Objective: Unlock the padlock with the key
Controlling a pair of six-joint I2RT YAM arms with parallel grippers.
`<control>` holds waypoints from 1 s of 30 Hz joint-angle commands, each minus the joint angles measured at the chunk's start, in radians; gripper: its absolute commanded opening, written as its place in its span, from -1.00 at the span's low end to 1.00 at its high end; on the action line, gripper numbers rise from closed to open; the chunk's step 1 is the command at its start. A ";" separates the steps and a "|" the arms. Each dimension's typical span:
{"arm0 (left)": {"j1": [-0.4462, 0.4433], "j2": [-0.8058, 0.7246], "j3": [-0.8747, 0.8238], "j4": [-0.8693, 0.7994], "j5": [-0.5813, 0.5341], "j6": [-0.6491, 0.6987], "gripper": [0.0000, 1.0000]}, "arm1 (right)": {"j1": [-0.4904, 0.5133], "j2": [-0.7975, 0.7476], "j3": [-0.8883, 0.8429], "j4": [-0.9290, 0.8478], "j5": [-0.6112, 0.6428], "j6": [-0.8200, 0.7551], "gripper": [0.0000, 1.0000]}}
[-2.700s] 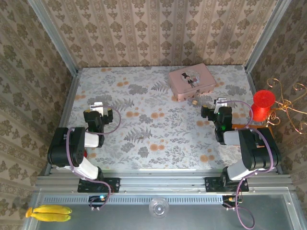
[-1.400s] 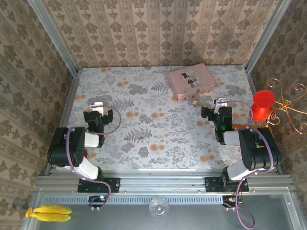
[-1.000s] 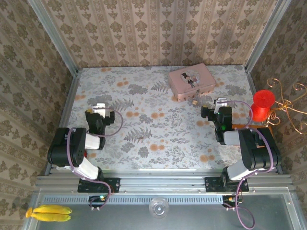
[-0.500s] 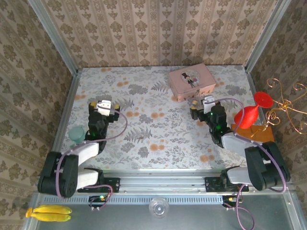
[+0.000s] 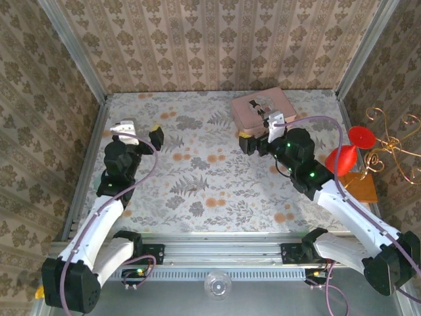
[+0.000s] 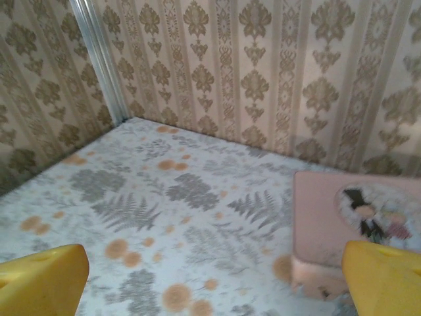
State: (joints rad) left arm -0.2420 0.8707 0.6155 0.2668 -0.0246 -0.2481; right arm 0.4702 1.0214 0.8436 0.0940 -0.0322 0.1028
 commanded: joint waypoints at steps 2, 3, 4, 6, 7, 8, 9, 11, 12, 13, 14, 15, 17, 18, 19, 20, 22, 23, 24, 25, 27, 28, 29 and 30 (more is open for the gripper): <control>0.007 -0.102 0.017 -0.223 0.035 -0.260 1.00 | 0.002 -0.040 0.033 -0.201 -0.037 0.276 1.00; 0.022 -0.139 0.013 -0.260 0.066 -0.285 1.00 | 0.002 -0.058 0.020 -0.201 -0.035 0.324 1.00; 0.040 -0.177 0.003 -0.283 0.114 -0.297 1.00 | 0.001 -0.081 -0.001 -0.193 -0.035 0.375 1.00; 0.070 -0.259 -0.031 -0.302 0.183 -0.340 1.00 | 0.002 -0.126 -0.058 -0.104 -0.126 0.381 1.00; 0.082 -0.298 -0.055 -0.284 0.214 -0.372 1.00 | 0.007 -0.140 -0.070 -0.088 -0.159 0.375 1.00; 0.090 -0.321 -0.076 -0.257 0.265 -0.380 1.00 | 0.019 -0.148 -0.059 -0.116 -0.158 0.374 1.00; 0.096 -0.336 -0.089 -0.233 0.330 -0.383 1.00 | 0.036 -0.147 -0.036 -0.174 -0.135 0.365 1.00; 0.098 -0.330 -0.077 -0.271 0.403 -0.391 1.00 | 0.069 -0.133 0.006 -0.279 -0.083 0.353 1.00; 0.098 -0.315 -0.057 -0.319 0.429 -0.389 1.00 | 0.091 -0.125 0.015 -0.309 -0.053 0.352 1.00; 0.097 -0.294 -0.035 -0.378 0.446 -0.384 1.00 | 0.114 -0.119 0.018 -0.322 -0.027 0.356 1.00; 0.095 -0.275 -0.018 -0.431 0.451 -0.380 1.00 | 0.131 -0.114 0.020 -0.330 -0.012 0.359 1.00; 0.093 -0.248 0.000 -0.497 0.447 -0.372 1.00 | 0.163 -0.102 0.025 -0.341 0.019 0.359 1.00; 0.096 -0.184 0.053 -0.659 0.430 -0.331 1.00 | 0.222 -0.076 0.044 -0.369 0.085 0.359 1.00; 0.095 -0.153 0.080 -0.732 0.428 -0.302 1.00 | 0.254 -0.059 0.055 -0.384 0.120 0.356 1.00; 0.095 -0.133 0.097 -0.784 0.423 -0.283 1.00 | 0.280 -0.041 0.066 -0.395 0.156 0.358 1.00; 0.095 -0.119 0.110 -0.834 0.410 -0.270 1.00 | 0.304 -0.018 0.080 -0.412 0.191 0.367 1.00; 0.095 -0.115 0.111 -0.880 0.395 -0.260 1.00 | 0.331 0.033 0.102 -0.435 0.209 0.397 1.00; 0.093 -0.126 0.104 -0.884 0.396 -0.255 1.00 | 0.338 0.057 0.111 -0.440 0.201 0.412 0.99; 0.093 -0.140 0.093 -0.885 0.395 -0.249 1.00 | 0.351 0.096 0.122 -0.441 0.183 0.429 0.96; 0.091 -0.158 0.081 -0.880 0.388 -0.244 1.00 | 0.365 0.131 0.133 -0.442 0.175 0.442 0.95; 0.074 -0.189 0.053 -0.864 0.353 -0.243 1.00 | 0.400 0.197 0.159 -0.451 0.185 0.459 0.93; 0.050 -0.199 0.037 -0.854 0.321 -0.249 1.00 | 0.414 0.232 0.173 -0.460 0.187 0.469 0.91; 0.022 -0.203 0.024 -0.844 0.295 -0.254 1.00 | 0.425 0.271 0.192 -0.470 0.186 0.481 0.90; -0.018 -0.203 0.009 -0.832 0.263 -0.260 1.00 | 0.435 0.308 0.209 -0.478 0.182 0.498 0.87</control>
State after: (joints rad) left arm -0.2005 0.6807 0.6609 -0.5476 0.3149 -0.5232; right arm 0.8753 1.2648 1.0031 -0.3264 0.1223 0.5396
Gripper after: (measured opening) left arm 0.999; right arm 0.941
